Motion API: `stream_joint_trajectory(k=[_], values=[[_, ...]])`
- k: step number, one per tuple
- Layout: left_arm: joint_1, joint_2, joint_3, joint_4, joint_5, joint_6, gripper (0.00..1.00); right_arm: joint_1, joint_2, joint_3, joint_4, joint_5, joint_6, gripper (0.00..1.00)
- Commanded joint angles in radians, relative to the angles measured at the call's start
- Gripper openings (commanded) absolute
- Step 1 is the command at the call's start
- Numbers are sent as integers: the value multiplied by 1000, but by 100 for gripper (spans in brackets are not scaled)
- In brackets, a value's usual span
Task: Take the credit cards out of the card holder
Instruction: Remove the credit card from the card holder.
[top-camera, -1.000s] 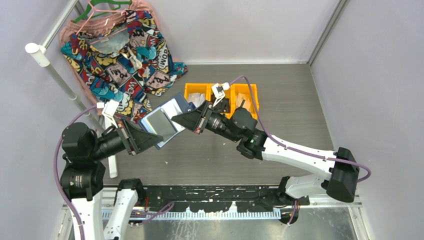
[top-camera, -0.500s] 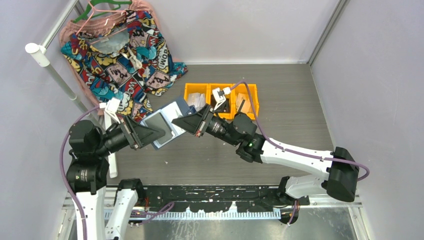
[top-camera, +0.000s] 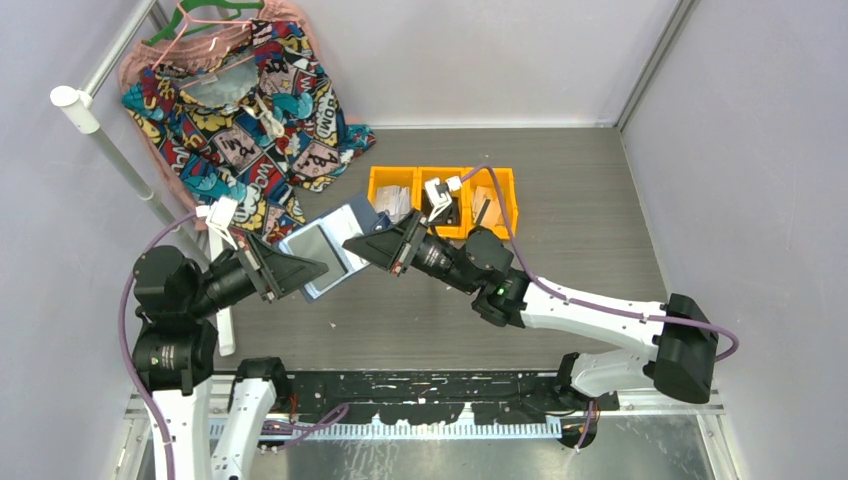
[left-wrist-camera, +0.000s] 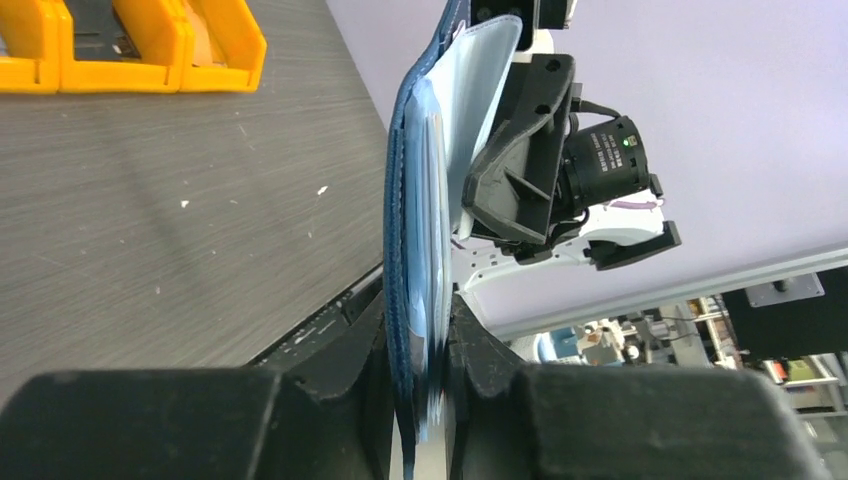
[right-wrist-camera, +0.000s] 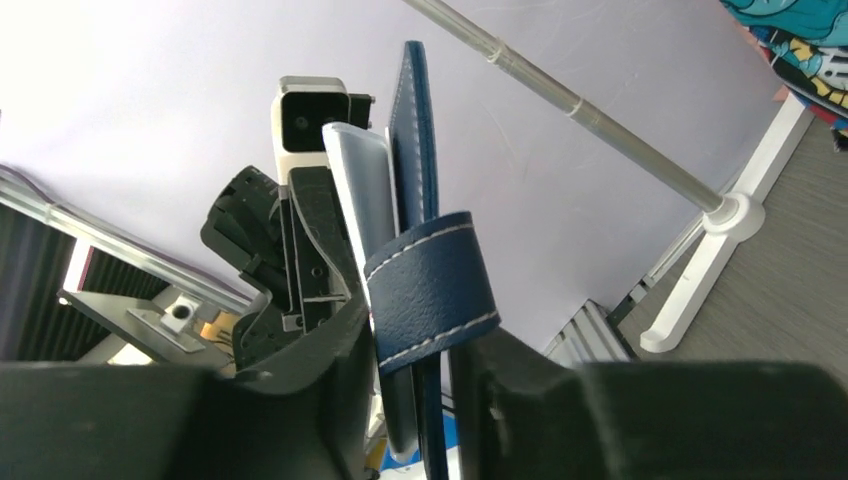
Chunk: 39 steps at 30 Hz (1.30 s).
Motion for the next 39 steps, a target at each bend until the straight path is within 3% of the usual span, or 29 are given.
stream_joint_trajectory(k=[1, 3, 5, 10, 17, 25, 32, 39], values=[[0, 23, 94, -126, -55, 181, 7, -25, -55, 47, -74, 28, -1, 52], [0, 53, 133, -255, -121, 324, 3, -78, -69, 94, -215, 23, -2, 65], [0, 103, 173, -380, -213, 459, 0, -128, -82, 143, -347, 14, -11, 70], [1, 259, 246, -587, -350, 706, 0, -166, -79, 269, -585, 15, -93, 71], [1, 314, 248, -603, -337, 788, 0, -133, 71, 313, -435, -248, 8, 61], [0, 286, 230, -600, -124, 822, 0, -74, 219, 323, -335, -357, 58, 57], [0, 283, 266, -625, 71, 826, 4, -74, 197, 259, -332, -330, 45, 56], [0, 281, 257, -597, 228, 774, 14, -75, 174, 195, -205, -373, 103, 52]])
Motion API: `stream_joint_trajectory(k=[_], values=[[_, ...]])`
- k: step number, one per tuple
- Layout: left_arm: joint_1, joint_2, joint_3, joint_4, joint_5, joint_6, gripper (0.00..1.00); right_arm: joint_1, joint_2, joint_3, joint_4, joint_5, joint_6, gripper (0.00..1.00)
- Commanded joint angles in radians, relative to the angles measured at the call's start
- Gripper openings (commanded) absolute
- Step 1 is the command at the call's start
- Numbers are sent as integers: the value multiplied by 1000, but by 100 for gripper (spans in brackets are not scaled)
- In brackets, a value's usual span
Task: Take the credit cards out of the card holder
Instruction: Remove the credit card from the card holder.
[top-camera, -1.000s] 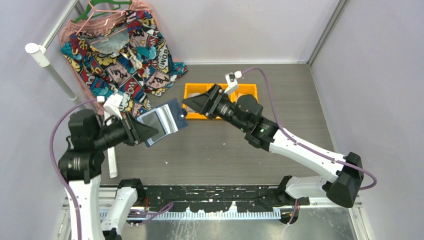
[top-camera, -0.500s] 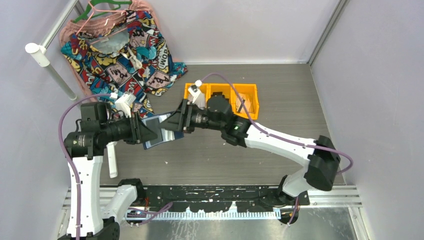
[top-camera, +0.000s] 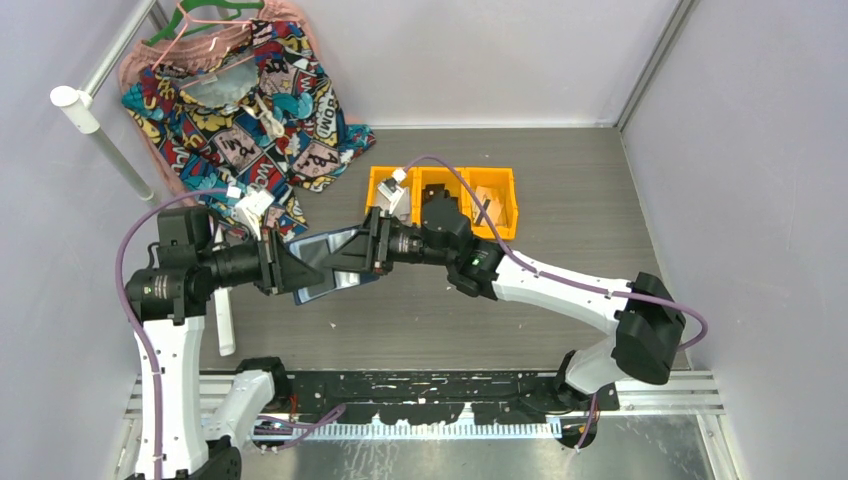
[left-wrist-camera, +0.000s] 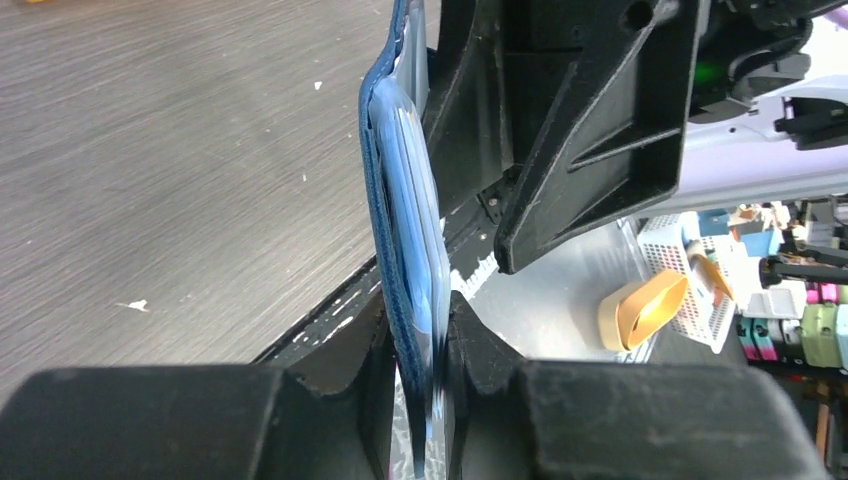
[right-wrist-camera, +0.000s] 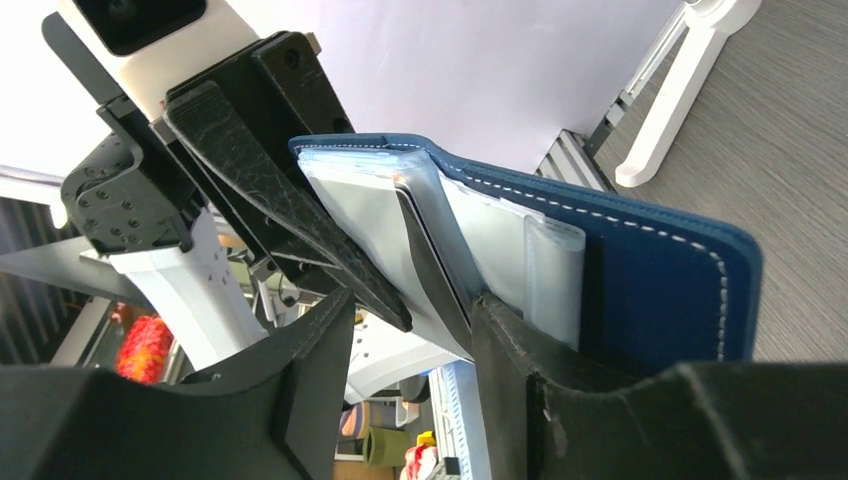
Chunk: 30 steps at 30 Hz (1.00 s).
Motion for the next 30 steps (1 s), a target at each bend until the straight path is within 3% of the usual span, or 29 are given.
stream_joint_trajectory(k=[1, 12, 15, 22, 30], values=[[-6, -12, 34, 35, 298, -53, 17, -1, -29, -26, 152, -17, 42, 51], [-5, -53, -35, 278, 432, -317, 38, 4, -93, -67, 197, -24, 36, 48], [-5, -76, -64, 364, 440, -396, 32, 4, -94, -66, 209, -31, 42, 47], [-5, -84, -39, 339, 373, -373, 2, 4, -119, -88, 277, -45, 73, 45], [-6, -75, -7, 328, 344, -369, 0, 11, -138, -98, 308, -83, 73, 42]])
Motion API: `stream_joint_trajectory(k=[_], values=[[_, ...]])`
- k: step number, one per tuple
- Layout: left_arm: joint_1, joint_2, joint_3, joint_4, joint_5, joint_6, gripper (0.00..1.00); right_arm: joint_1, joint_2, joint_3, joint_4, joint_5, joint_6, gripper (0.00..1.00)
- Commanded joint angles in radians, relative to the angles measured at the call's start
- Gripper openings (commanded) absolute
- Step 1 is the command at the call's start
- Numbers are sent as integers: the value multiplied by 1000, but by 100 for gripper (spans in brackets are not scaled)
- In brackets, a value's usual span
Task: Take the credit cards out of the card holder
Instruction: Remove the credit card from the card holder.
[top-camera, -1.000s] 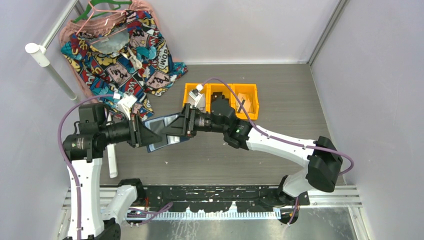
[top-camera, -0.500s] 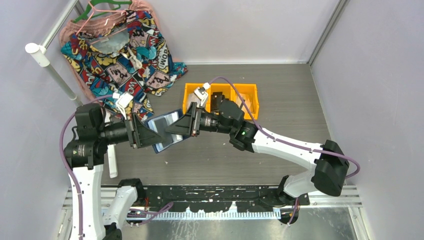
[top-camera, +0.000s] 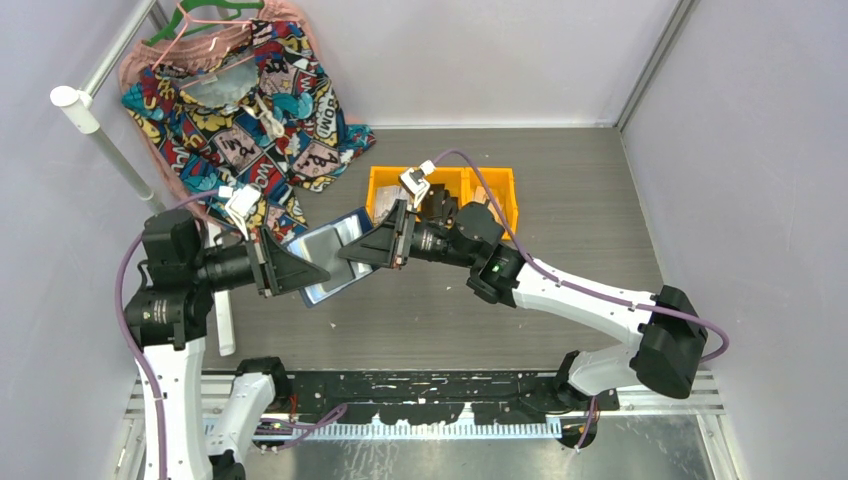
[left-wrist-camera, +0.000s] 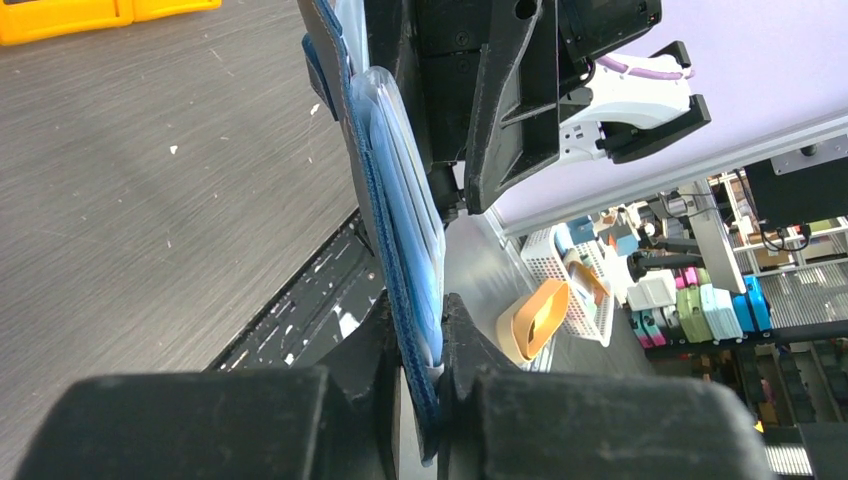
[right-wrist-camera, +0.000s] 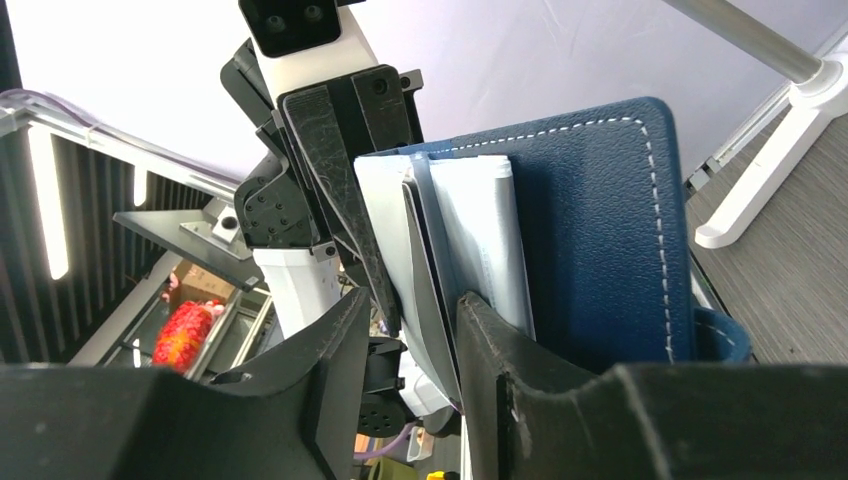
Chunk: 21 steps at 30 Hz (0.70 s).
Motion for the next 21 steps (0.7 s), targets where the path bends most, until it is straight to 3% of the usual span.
stream_joint_trajectory(k=[1, 6, 9, 17, 21], values=[[-17, 7, 59, 40, 78, -19, 0, 42, -13, 15, 84, -66, 9, 41], [-16, 12, 68, 6, 61, 11, 1, 50, -5, -1, 160, -95, 35, 29], [-16, 14, 74, -19, 50, 35, 6, 50, -15, -20, 201, -100, 49, 22], [-15, 27, 58, -30, 81, 30, 41, 49, -30, -39, 199, -81, 47, 1], [-15, 14, 27, 50, 143, -53, 44, 48, -43, -53, 201, -71, 41, 1]])
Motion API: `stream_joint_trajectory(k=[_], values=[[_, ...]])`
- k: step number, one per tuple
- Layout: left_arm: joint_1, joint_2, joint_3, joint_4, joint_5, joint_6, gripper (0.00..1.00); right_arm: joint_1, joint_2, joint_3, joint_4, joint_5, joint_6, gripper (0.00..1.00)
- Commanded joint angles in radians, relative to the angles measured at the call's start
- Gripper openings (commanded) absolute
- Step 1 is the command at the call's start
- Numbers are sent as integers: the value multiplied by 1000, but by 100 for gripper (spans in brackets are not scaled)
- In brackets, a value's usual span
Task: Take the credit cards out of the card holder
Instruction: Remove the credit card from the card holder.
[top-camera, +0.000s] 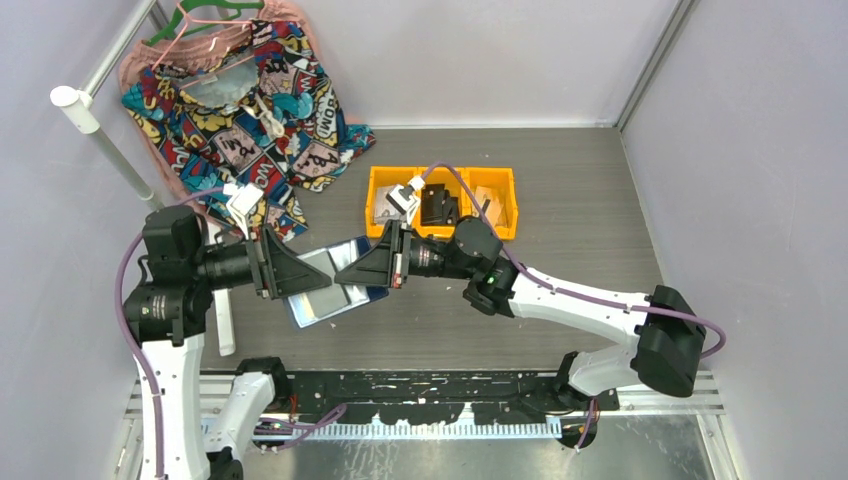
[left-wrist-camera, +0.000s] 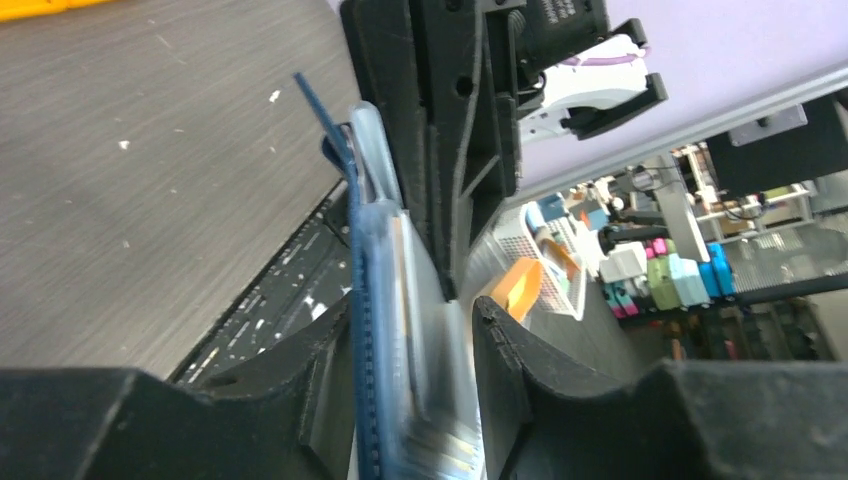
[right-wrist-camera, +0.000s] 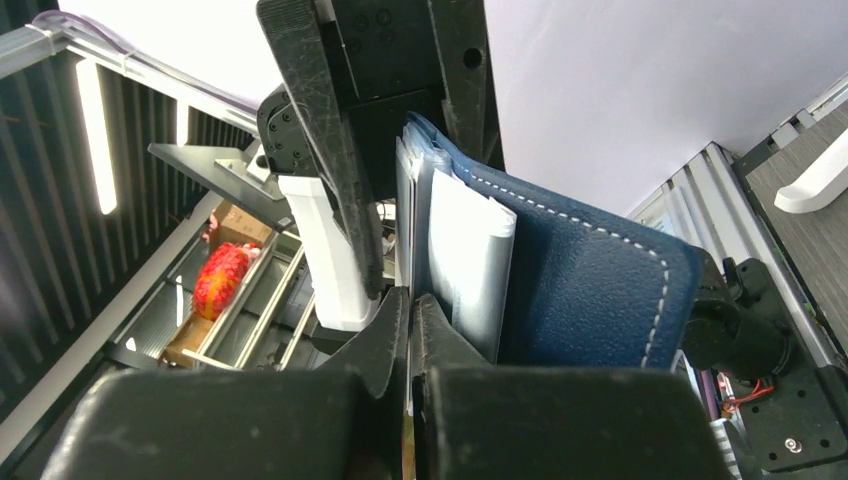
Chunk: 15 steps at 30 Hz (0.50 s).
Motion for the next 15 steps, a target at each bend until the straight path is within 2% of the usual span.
stream_joint_trajectory(k=[1, 5, 15], values=[[-3, -17, -26, 130, 114, -116, 43, -1, -47, -10, 85, -5, 4, 1], [-3, -45, -67, 269, 169, -240, 38, -14, -73, -41, 78, 21, 5, 1], [-3, -66, -75, 283, 198, -255, 30, -29, -134, -94, 47, 110, -16, 1]])
